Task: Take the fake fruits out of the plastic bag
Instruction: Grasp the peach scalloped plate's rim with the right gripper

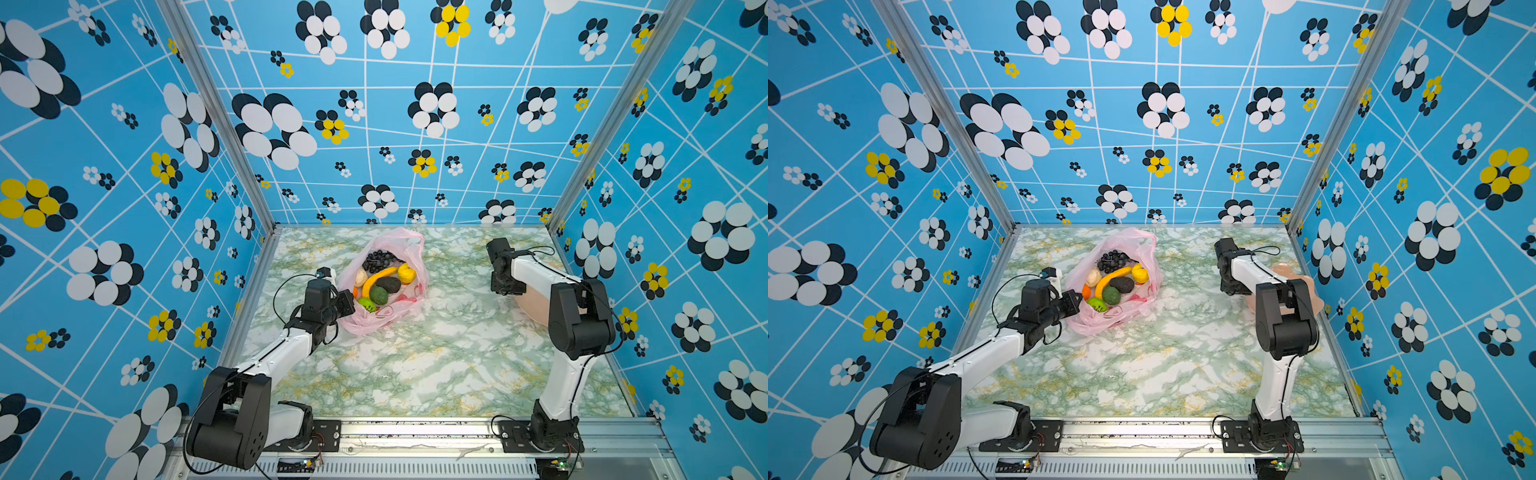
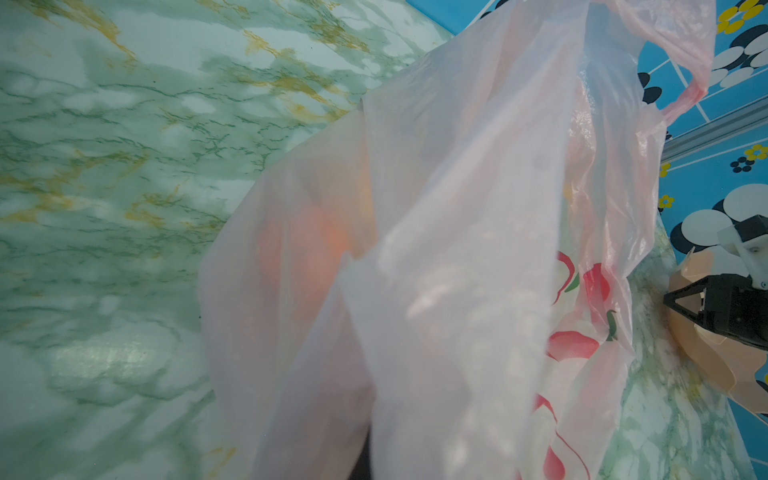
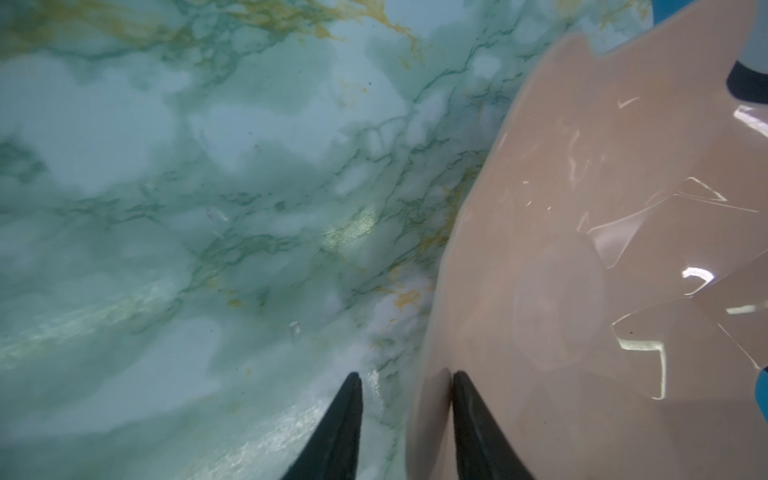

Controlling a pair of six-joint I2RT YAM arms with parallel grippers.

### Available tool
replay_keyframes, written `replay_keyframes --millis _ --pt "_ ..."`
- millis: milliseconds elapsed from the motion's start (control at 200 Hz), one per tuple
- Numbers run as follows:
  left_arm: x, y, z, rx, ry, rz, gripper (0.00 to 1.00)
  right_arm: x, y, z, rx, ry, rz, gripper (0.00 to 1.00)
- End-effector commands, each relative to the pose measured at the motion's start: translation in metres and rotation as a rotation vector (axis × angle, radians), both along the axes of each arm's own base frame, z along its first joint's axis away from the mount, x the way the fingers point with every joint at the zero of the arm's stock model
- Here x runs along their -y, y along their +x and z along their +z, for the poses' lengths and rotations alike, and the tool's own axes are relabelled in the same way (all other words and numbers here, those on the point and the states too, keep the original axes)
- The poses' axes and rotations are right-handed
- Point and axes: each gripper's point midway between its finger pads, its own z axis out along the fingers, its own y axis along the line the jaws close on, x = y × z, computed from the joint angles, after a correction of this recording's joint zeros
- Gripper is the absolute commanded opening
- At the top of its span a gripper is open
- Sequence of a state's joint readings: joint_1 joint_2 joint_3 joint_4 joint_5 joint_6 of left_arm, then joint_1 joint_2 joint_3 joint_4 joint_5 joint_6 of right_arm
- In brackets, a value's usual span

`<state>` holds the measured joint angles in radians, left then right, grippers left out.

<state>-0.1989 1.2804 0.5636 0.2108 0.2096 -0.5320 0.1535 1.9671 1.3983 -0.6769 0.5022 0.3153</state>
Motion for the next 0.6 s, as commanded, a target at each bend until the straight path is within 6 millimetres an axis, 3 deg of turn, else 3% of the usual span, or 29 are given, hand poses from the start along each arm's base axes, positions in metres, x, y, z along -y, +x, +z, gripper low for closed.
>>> replay_keyframes --millis 0,175,415,595 --pt "0.0 0.001 0.003 0.025 0.025 -0.01 0.0 0.012 0.001 0.006 -0.021 -0.053 0.0 0.31" --pt "-0.003 0.002 0.001 0.03 0.047 -0.004 0.0 0.014 0.002 0.011 -0.022 -0.071 0.017 0.17" --pt "-0.003 0.003 0.0 0.029 0.054 -0.002 0.0 0.002 -0.004 0.006 -0.033 0.005 0.05 0.01" --pt "-0.003 0.002 -0.001 0.022 0.056 -0.002 0.0 -0.011 -0.013 0.007 -0.021 0.066 0.076 0.0"
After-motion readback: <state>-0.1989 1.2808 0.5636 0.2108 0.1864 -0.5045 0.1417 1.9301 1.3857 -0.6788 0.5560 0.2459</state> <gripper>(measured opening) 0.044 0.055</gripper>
